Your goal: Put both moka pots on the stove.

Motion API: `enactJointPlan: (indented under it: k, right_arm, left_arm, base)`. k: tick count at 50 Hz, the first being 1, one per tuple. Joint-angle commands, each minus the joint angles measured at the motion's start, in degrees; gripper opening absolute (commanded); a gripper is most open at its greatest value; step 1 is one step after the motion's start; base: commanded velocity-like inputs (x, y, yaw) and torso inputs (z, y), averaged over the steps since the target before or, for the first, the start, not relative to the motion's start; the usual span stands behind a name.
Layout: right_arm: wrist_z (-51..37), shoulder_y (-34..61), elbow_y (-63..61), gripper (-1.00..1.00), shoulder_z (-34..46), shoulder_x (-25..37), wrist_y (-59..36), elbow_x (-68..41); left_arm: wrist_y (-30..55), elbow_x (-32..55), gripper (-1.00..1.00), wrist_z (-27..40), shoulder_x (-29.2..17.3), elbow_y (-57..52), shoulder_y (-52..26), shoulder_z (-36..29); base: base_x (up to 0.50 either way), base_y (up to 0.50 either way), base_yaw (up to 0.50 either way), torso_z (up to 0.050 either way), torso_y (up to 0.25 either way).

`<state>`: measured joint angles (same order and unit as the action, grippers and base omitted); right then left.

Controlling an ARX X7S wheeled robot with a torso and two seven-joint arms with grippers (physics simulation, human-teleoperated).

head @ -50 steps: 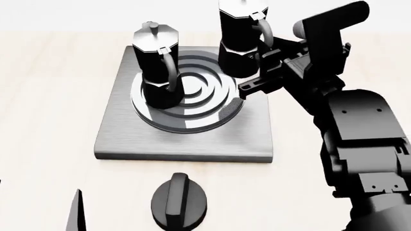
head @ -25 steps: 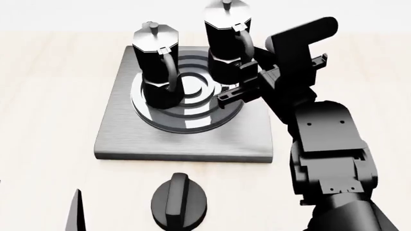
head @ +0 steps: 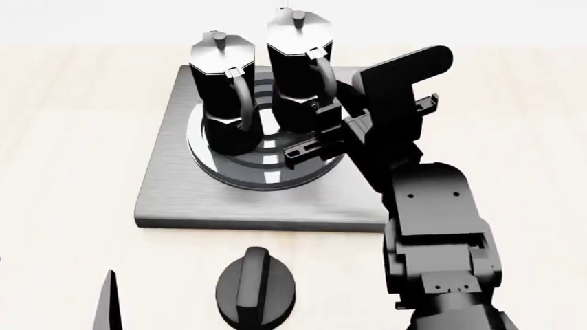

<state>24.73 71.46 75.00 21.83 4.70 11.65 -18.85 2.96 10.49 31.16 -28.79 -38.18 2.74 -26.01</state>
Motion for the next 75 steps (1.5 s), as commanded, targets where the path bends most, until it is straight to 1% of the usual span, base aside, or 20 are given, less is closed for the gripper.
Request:
enactJointPlan:
  k: [1,12,29,30,40,45,47,49,50,52,54,55,60,62,65,75]
  right_arm:
    - [0.3,-1.4,0.0,-1.0,-10.1,-1.3,0.8,6.3]
    - [1.2,-2.4,0.0,-1.0,-16.0,-1.8,0.6,11.8]
    - [2.0,-3.1,0.0,-1.0,-19.4,-2.6,-0.1,16.1]
    - [1.4,-3.2,0.0,1.0,-19.1,-2.6,0.7,16.7]
    - [2.0,-1.9,-0.1,1.0,-20.2,-2.8,0.9,16.7]
    - [2.9,-1.9,-0.5,1.0,-21.2,-2.4,3.4,15.6]
    - [2.8,-7.5,-14.2,1.0,-21.7,-2.0,-2.9,14.4]
    - [1.6,-16.7,-31.4,1.0,-22.5,-1.7,-12.9,12.6]
    - [0.5,-18.2,-39.9,1.0,-22.7,-1.7,-14.2,12.5]
    - [-1.3,-22.4,-50.1,1.0,-23.6,-2.0,-18.5,11.2]
    - [-2.0,-25.3,-56.4,1.0,-23.4,-2.0,-19.6,10.8]
    - [-4.4,-27.0,-61.0,1.0,-23.8,-2.5,-20.9,11.2]
    - [-9.9,-32.0,-75.9,1.0,-22.4,-2.5,-24.1,13.6]
    - [-11.3,-32.9,-78.5,1.0,-22.3,-2.5,-25.0,13.8]
    - [-13.7,-35.7,-86.0,1.0,-22.4,-2.6,-27.1,13.7]
    - [-16.9,-42.8,-97.7,1.0,-22.0,-1.0,-29.3,13.6]
  left_arm:
    - [0.0,0.1,1.0,0.1,-0.1,-0.1,0.0,0.0]
    - [0.2,0.0,1.0,0.2,-0.1,-0.3,-0.1,-0.2]
    - [0.4,0.1,1.0,0.4,-0.3,-0.6,-0.1,-0.4]
    - [0.3,0.1,1.0,0.4,-0.3,-0.6,-0.1,-0.4]
    - [0.1,0.0,1.0,0.4,-0.3,-0.3,-0.1,-0.6]
    - [0.1,0.1,1.0,0.5,-0.4,-0.3,-0.1,-0.5]
    - [0.2,0.0,1.0,0.5,-0.3,-0.5,-0.1,-0.6]
    - [0.4,-0.2,1.0,0.5,-0.2,-0.5,-0.2,-0.9]
    - [0.4,-0.2,1.0,0.5,-0.3,-0.6,-0.2,-0.9]
    - [0.7,-0.2,1.0,0.7,-0.3,-0.9,-0.2,-0.9]
    - [0.8,-0.3,1.0,0.6,-0.3,-0.9,-0.2,-1.0]
    - [0.8,-0.3,1.0,0.6,-0.3,-0.9,-0.2,-1.0]
    - [0.7,-0.2,1.0,0.8,-0.5,-1.2,-0.1,-0.8]
    - [0.6,-0.2,1.0,0.8,-0.5,-1.1,-0.1,-0.8]
    - [0.7,-0.1,1.0,0.8,-0.6,-1.4,-0.1,-0.7]
    - [0.1,0.1,1.0,1.2,-0.9,-1.3,0.2,-0.2]
  base:
    - [0.0,0.0,0.0,0.0,0.0]
    - [0.0,0.0,0.0,0.001,0.002]
    - [0.0,0.0,0.0,0.0,0.0]
    - [0.0,0.0,0.0,0.0,0.0]
    - [0.0,0.0,0.0,0.0,0.0]
    - [0.0,0.0,0.0,0.0,0.0]
    - [0.0,0.0,0.0,0.0,0.0]
    - [0.0,0.0,0.0,0.0,0.0]
    - [0.0,0.0,0.0,0.0,0.0]
    - [0.0,0.0,0.0,0.0,0.0]
    - [0.0,0.0,0.0,0.0,0.0]
    - [0.0,0.0,0.0,0.0,0.0]
    - [0.0,0.0,0.0,0.0,0.0]
    - [0.0,0.0,0.0,0.0,0.0]
    - [0.0,0.0,0.0,0.0,0.0]
    - [0.0,0.0,0.0,0.0,0.0]
